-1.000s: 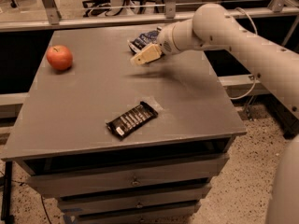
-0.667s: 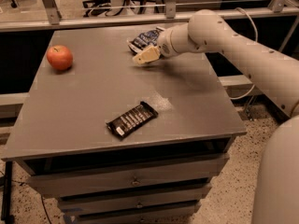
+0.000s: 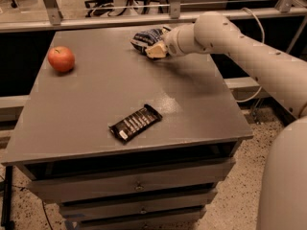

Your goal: Pick blue chip bag

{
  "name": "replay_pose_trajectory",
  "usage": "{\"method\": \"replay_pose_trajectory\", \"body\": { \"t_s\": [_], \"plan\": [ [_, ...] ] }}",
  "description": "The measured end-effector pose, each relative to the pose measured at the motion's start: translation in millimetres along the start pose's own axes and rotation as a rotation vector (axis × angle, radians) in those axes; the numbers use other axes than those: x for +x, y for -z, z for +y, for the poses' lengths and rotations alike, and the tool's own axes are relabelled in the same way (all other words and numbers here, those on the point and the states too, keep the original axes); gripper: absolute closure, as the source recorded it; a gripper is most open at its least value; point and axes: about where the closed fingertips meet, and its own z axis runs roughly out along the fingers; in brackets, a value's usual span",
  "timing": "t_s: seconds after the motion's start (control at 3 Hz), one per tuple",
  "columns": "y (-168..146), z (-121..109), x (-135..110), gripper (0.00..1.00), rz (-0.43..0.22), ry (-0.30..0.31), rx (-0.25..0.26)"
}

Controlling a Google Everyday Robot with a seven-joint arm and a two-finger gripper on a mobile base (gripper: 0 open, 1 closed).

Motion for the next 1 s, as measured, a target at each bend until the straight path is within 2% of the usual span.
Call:
{"method": "replay_pose_trajectory", "body": {
  "t_s": [0.33,0.67,1.0],
  "plan": [
    [28,-4,-25,0.88,-0.052,0.046,0.029],
    [66,-3,-55,1.0,-0.137,0.087,0.028],
    [111,10,-93,1.0,-0.289,0.127,-0.016]
  ]
}}
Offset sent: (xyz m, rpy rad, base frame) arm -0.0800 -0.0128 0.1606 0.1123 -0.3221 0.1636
